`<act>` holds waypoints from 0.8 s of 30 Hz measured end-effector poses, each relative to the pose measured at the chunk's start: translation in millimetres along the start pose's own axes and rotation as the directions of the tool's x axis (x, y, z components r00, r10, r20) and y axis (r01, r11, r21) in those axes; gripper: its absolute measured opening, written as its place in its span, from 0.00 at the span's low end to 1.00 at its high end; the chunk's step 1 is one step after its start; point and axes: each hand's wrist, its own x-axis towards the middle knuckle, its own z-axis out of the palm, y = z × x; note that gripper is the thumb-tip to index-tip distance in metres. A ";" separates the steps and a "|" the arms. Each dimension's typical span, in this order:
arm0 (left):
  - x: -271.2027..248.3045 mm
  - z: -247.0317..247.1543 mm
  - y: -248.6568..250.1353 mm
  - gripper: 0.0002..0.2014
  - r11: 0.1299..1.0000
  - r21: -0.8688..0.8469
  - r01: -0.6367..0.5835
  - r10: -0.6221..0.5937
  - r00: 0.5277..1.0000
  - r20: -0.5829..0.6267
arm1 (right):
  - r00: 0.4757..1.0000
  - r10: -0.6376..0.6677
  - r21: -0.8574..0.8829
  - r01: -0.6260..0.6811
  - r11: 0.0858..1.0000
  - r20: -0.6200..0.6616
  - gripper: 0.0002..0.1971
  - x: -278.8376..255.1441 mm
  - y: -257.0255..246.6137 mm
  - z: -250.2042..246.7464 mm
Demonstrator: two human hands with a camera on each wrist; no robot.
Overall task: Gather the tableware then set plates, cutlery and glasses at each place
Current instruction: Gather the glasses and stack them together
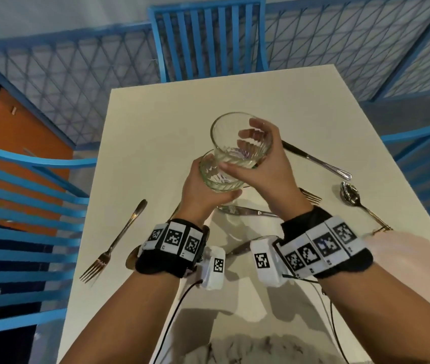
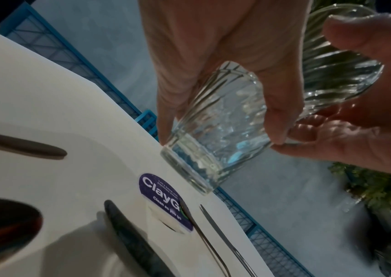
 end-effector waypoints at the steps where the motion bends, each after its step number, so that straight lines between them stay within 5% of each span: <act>1: -4.9 0.7 0.9 0.42 1.000 0.016 0.001 -0.002 1.000 0.007 | 1.000 0.001 -0.017 -0.001 1.000 -0.010 0.45 -8.1 2.1 -0.3; 13: -64.3 20.2 -9.6 0.40 0.997 0.059 -0.051 0.035 0.967 0.254 | 0.980 0.068 -0.046 -0.078 0.996 -0.186 0.46 -89.8 27.7 -18.1; 18: -84.8 36.9 -23.7 0.45 0.996 0.082 -0.033 -0.001 0.925 0.381 | 0.977 0.152 -0.144 -0.174 0.974 -0.153 0.44 -118.0 41.3 -35.2; 24: -103.2 57.7 -43.2 0.45 0.985 0.173 0.001 -0.063 0.933 0.356 | 0.964 0.264 -0.198 -0.264 0.944 -0.026 0.46 -138.6 53.5 -64.7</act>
